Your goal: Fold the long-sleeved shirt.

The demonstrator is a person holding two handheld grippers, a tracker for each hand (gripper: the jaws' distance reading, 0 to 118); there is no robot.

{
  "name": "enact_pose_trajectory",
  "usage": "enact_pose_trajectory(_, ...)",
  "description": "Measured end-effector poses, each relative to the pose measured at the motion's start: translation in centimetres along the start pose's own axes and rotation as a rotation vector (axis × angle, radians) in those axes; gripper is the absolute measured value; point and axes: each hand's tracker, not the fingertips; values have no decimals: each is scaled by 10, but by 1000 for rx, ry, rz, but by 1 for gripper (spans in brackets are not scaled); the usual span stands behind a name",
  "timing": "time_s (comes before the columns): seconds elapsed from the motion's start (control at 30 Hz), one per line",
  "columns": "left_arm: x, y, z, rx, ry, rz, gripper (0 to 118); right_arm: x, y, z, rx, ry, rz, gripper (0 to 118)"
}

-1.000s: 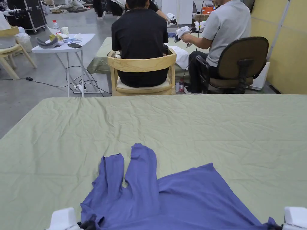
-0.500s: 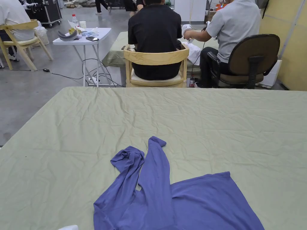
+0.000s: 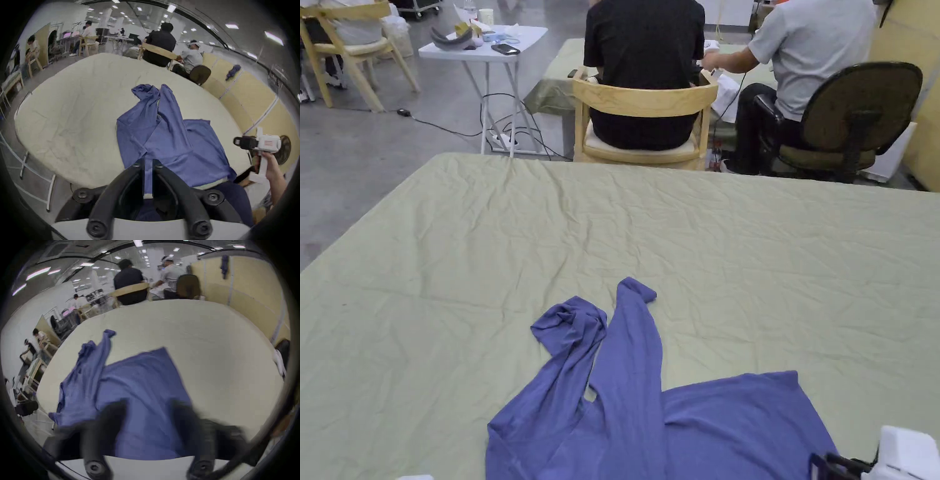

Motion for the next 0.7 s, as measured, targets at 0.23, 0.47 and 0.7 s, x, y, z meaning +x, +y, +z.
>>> enact_pose_trajectory(0.23,-16,16,-22,1,56,32,9,-96,97,-155,-39,115,156,118)
enact_pose_trajectory(0.47,-10,22,-32,42,124,-178,9,-163,134,-269,-213,47,216,116)
enact_pose_trajectory(0.7,-3,21,-26,36,19,-141,9,-168,143,-253,-244,-1,348,6)
